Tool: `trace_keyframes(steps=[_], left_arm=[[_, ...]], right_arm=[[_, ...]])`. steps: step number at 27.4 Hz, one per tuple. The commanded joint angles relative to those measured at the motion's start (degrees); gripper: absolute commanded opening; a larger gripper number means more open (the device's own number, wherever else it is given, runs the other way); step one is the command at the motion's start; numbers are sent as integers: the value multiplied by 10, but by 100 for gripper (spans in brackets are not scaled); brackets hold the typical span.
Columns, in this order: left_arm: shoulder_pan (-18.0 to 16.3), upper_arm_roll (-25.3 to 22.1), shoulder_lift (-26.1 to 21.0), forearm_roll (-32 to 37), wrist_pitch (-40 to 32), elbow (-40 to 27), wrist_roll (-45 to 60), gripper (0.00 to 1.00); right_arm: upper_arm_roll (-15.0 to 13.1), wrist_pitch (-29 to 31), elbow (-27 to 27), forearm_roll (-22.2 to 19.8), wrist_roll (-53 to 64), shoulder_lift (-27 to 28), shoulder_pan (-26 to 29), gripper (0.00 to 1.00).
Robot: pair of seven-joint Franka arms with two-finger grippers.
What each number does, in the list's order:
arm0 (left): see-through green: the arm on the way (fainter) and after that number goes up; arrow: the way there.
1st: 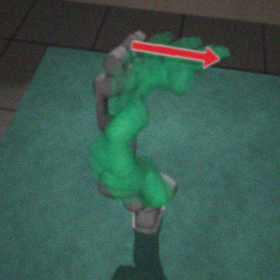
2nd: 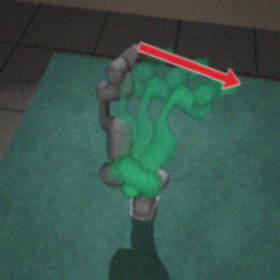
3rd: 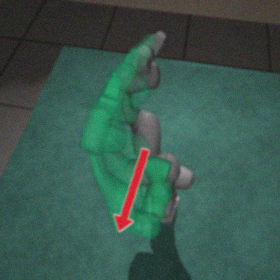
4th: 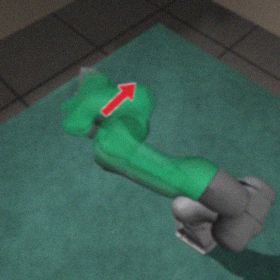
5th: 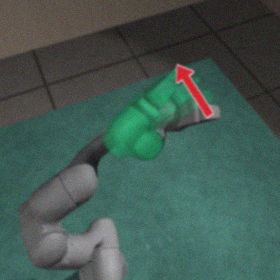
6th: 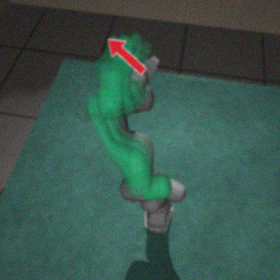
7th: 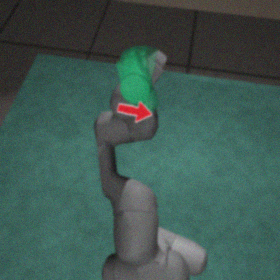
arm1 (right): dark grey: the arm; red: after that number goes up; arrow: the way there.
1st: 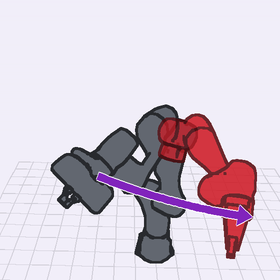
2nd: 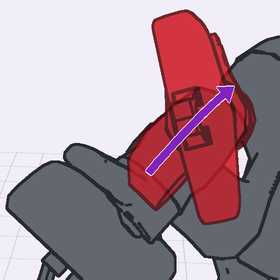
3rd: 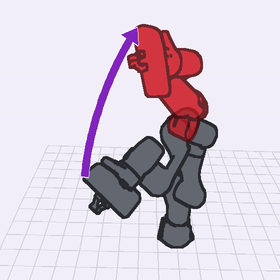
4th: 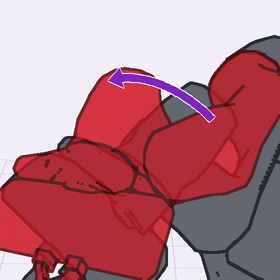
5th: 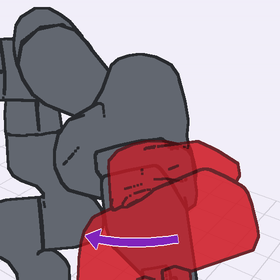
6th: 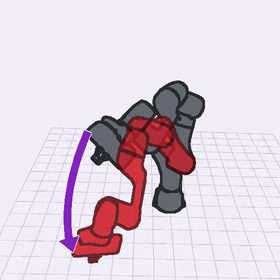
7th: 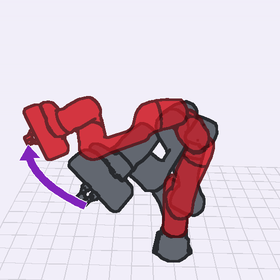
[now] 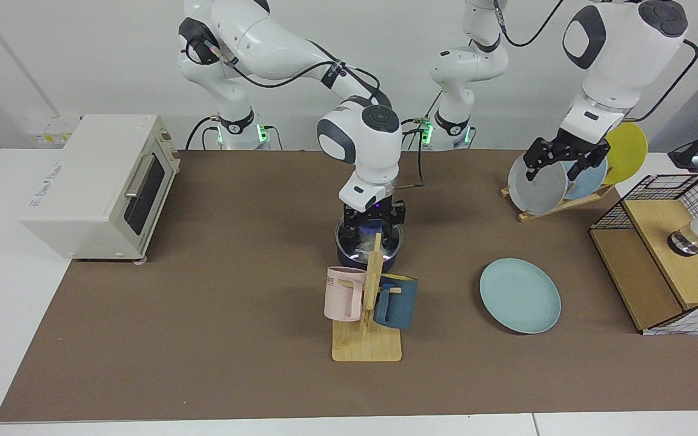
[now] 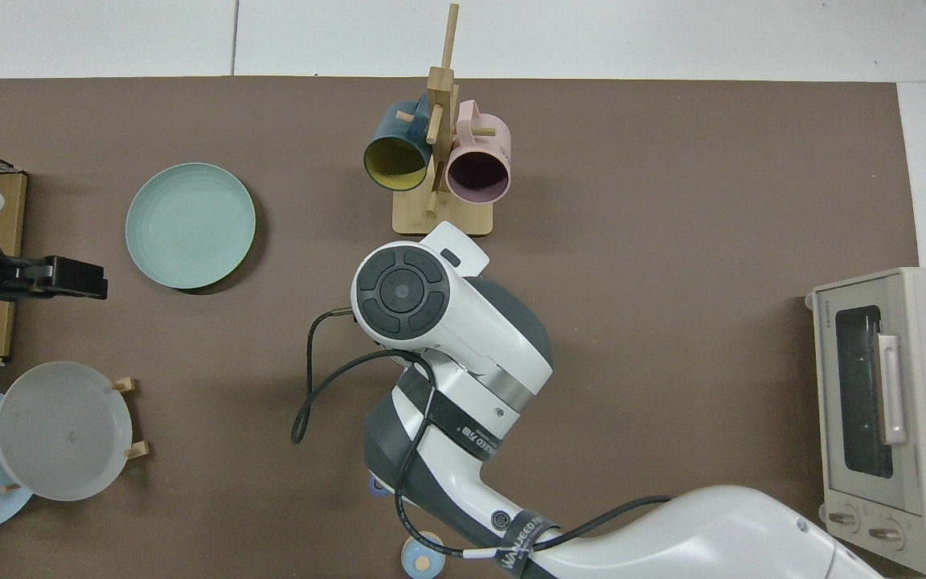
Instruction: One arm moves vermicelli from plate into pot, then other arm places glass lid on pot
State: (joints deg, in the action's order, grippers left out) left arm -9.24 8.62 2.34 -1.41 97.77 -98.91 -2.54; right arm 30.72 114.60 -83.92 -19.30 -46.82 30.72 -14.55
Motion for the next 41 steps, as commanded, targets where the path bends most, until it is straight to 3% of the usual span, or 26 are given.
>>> trace_keyframes(steps=[1,14,21,29,36,41], left_arm=[[6,-4,6,5,-5,0,-2,100],[6,-4,6,5,-5,0,-2,100],[6,-4,6,5,-5,0,-2,100],[6,-4,6,5,-5,0,-2,100],[6,-4,6,5,-5,0,-2,100],[6,-4,6,5,-5,0,-2,100]], right_arm=[[15,-27,-2,-8,-9,-29,14,100],[13,-59,-4,-1,56,-66,22,100],[0,-73,-4,36,108,-98,39,100],[-128,-88,-9,128,217,-139,34,100],[-235,-109,-29,165,334,-174,33,100],[-294,-120,-52,196,421,-203,32,100]])
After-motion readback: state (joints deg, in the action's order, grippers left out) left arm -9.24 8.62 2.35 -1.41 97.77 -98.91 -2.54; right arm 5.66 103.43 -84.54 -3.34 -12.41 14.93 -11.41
